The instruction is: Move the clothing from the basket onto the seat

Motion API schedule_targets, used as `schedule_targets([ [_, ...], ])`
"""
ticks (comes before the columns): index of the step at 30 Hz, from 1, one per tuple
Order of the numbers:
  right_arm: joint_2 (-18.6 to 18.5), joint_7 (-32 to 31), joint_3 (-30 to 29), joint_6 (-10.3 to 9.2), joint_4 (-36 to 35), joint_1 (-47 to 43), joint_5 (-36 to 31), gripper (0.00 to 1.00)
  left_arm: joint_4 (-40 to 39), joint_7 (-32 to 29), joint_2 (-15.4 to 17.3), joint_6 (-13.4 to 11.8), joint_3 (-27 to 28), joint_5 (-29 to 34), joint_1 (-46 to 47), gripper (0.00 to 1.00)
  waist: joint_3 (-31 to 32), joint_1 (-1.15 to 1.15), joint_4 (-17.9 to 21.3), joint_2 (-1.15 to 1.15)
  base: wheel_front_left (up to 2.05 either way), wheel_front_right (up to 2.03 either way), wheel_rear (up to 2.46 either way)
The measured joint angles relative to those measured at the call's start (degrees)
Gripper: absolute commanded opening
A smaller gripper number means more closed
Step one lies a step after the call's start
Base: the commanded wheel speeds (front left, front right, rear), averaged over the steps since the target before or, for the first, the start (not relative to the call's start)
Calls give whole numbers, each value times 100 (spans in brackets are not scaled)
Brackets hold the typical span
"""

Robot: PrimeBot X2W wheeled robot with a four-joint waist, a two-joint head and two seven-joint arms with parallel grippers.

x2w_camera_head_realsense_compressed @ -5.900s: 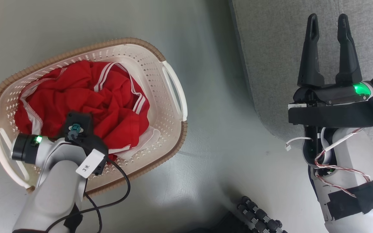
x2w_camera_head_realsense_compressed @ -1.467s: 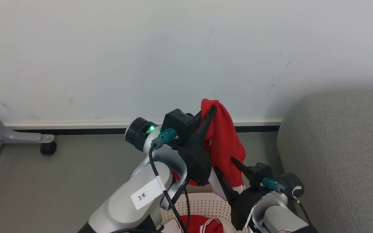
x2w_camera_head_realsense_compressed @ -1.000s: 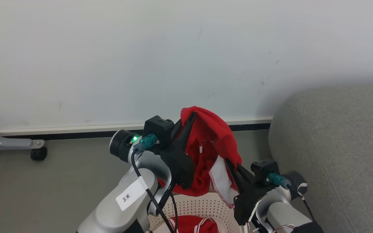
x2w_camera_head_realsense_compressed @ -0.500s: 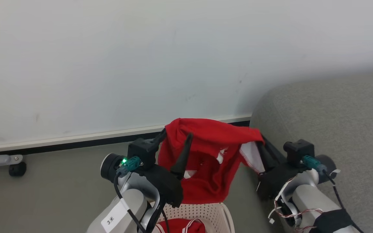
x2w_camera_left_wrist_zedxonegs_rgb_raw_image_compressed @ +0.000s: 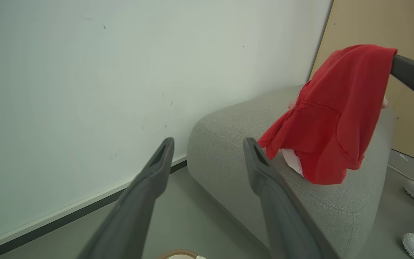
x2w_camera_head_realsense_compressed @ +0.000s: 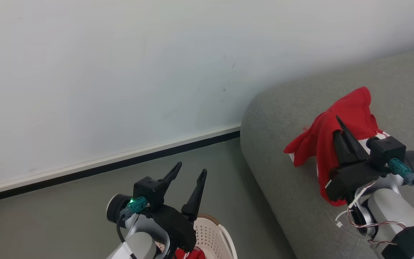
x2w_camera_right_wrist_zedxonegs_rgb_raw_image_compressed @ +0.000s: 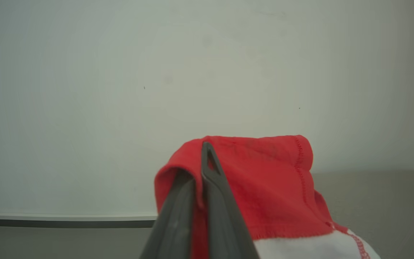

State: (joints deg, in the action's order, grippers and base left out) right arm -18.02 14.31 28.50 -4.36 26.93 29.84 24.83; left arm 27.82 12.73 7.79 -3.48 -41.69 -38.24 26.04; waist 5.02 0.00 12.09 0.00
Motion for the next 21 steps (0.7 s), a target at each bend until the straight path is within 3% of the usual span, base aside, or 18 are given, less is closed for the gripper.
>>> schedule_targets([
  [14,-369,19,-178,-68,-882,-210,-77,0,-292,120,-96,105,-166,62,-424,100,-48,0,1065,0,0,0,0],
  [21,-365,-12,-108,54,-989,46,-79,0,-366,127,-171,103,-204,242,-429,100,-191,0,1466,0,0,0,0],
])
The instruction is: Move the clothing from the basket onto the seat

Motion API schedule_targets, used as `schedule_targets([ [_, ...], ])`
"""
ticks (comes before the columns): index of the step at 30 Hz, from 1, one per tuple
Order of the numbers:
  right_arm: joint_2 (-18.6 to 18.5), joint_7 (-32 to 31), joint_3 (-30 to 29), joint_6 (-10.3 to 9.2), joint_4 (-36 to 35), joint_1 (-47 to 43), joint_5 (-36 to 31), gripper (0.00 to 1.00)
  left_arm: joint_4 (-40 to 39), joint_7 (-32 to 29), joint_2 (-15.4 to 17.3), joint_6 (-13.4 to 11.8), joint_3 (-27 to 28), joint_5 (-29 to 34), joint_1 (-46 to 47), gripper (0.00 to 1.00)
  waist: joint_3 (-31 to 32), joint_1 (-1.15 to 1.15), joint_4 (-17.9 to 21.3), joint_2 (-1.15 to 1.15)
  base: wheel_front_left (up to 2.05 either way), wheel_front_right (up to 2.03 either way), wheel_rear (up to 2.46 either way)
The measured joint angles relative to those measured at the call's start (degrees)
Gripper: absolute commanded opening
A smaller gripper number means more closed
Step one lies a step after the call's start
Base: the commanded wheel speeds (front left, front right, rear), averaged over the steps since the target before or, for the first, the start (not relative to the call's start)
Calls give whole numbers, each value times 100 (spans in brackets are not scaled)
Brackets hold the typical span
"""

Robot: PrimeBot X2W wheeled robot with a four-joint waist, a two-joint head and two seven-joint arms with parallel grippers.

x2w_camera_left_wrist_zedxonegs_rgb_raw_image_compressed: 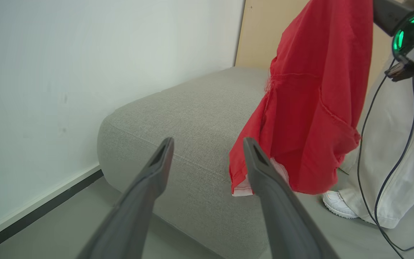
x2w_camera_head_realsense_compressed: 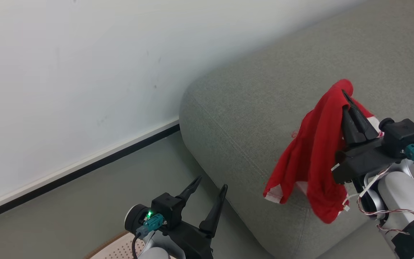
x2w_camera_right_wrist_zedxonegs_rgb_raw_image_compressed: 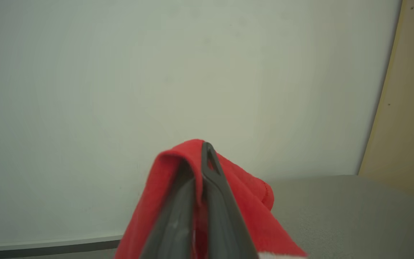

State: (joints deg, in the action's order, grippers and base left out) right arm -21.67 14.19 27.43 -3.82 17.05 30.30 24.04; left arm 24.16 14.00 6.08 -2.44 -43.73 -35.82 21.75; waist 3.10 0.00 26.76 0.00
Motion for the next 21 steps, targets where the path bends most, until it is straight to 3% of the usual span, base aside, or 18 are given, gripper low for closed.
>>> schedule_targets([
  [9,-172,-270,-33,314,515,842,-2,0,-105,24,18,-5,-14,146,205,100,-504,0,99,0,0,0,0],
  [21,-492,-515,-684,493,1317,2977,89,0,-593,-44,299,-92,74,494,919,100,-1333,1,-241,1,0,0,0],
])
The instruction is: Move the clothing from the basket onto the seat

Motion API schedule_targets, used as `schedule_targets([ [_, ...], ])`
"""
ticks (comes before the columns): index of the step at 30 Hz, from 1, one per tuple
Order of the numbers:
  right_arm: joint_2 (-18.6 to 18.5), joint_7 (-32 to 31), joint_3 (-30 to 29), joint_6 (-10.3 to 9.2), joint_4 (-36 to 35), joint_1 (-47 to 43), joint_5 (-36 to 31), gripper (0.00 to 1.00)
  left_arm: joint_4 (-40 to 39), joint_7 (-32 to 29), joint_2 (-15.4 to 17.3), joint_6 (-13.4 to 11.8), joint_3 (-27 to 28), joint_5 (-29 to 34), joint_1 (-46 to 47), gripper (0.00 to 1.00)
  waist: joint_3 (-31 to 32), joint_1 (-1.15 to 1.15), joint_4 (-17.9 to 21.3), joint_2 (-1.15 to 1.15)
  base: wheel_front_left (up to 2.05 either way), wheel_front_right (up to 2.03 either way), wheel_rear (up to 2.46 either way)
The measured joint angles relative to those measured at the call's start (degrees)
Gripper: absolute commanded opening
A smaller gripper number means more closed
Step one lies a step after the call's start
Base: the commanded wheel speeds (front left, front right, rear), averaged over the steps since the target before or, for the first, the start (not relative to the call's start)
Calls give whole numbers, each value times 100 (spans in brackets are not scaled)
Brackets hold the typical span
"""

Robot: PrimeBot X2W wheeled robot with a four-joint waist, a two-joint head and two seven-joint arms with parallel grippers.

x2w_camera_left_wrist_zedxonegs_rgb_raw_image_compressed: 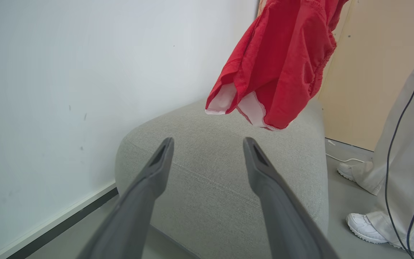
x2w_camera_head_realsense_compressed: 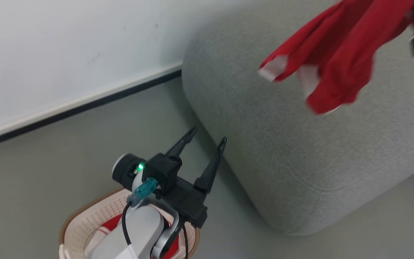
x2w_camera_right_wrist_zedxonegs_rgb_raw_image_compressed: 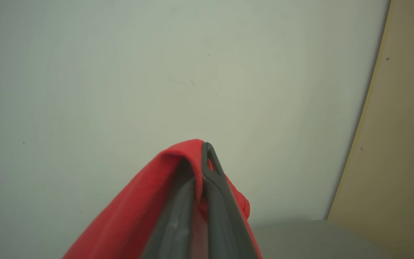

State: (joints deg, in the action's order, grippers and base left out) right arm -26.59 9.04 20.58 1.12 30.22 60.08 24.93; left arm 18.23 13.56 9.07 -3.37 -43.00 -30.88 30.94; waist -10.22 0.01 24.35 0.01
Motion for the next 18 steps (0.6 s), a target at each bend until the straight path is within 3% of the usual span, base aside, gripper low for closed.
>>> schedule_targets([
  [4,-315,-93,-249,27,398,877,-16,0,-268,-133,169,-25,22,176,237,100,-374,0,-252,0,0,0,0],
  [11,-556,-164,-345,76,848,1531,-51,0,-608,-250,256,-67,38,330,519,100,-863,1,-543,0,0,0,0],
  [18,-594,-241,-370,31,1312,2174,-88,0,-918,-458,504,-99,70,453,704,100,-1485,0,-784,1,0,0,0],
])
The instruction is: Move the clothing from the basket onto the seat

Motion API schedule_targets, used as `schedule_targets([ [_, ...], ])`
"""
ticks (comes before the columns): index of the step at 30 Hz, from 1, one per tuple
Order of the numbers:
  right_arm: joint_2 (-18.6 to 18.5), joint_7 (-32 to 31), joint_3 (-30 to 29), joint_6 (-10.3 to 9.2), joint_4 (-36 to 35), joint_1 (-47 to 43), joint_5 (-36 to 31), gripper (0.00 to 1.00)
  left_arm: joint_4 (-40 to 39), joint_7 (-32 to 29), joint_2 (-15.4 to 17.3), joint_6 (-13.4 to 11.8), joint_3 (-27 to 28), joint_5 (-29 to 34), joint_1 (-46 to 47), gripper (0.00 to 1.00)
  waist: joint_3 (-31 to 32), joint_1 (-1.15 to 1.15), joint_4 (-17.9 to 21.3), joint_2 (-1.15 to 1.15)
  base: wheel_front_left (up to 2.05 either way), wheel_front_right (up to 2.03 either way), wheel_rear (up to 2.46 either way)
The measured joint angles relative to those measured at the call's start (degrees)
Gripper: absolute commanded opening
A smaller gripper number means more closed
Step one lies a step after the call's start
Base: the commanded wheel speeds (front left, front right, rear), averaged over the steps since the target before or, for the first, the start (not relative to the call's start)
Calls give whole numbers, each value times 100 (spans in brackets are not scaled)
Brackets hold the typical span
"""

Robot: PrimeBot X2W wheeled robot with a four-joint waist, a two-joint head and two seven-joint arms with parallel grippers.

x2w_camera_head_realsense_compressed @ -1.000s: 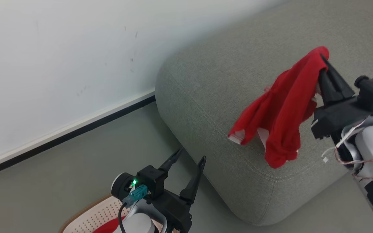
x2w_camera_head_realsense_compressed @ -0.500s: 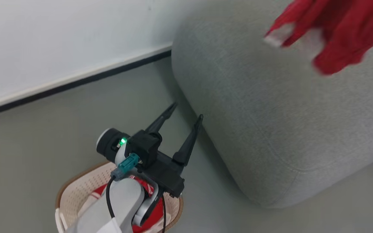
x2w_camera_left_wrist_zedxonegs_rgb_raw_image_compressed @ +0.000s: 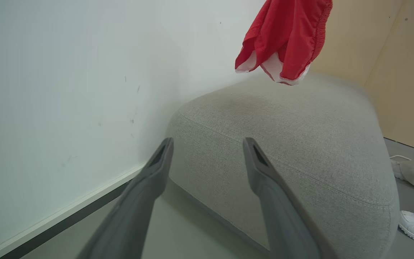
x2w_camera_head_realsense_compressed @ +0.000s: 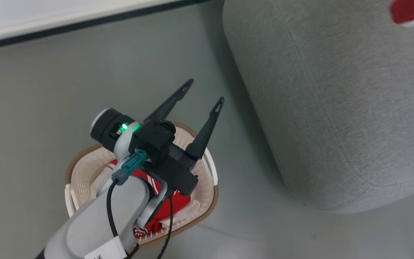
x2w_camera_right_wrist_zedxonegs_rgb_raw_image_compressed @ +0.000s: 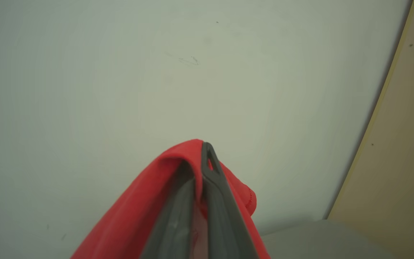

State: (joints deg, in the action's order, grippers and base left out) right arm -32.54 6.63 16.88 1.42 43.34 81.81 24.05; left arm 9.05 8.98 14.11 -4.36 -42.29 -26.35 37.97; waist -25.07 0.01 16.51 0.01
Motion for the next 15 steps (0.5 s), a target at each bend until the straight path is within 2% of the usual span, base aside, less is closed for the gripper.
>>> schedule_targets([
  [7,69,179,-104,-102,564,102,2,0,-223,-176,318,-25,133,183,183,100,-570,0,-112,0,0,0,0],
  [15,516,509,151,-90,983,209,-146,0,-346,-355,438,-68,151,240,220,100,-1022,0,-9,0,0,0,0],
])
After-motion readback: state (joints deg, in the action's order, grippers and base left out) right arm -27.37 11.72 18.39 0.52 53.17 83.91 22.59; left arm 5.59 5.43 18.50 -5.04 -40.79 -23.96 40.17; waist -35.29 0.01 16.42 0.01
